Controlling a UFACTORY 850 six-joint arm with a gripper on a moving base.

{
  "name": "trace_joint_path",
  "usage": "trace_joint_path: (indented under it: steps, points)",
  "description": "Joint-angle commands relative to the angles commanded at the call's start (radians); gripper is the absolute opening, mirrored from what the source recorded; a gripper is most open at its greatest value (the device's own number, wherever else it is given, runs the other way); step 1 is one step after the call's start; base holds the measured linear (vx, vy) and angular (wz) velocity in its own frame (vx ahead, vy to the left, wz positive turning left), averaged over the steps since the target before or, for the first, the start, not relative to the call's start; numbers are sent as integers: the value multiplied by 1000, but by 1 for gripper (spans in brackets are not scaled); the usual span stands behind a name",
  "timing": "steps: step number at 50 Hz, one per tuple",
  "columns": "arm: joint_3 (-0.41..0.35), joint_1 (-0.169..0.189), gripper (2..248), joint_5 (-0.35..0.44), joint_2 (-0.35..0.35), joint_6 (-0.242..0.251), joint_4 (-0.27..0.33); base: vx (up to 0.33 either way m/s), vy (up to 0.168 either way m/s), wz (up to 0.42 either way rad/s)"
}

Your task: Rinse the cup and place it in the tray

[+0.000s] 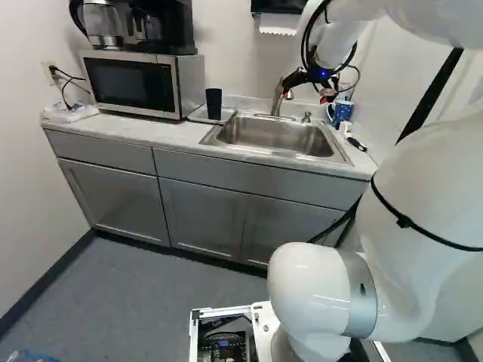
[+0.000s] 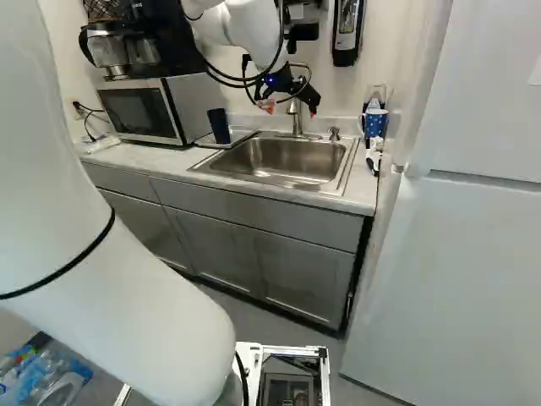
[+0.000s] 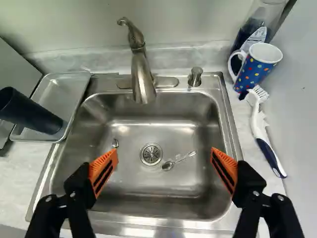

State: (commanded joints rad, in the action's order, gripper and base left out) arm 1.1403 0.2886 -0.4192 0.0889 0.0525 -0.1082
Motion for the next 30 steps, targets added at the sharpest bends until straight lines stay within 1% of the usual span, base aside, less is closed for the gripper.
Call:
trace_joint_path:
  steps: [30]
  points:
    - [0,0,247,0,0,0,0,0,0,0]
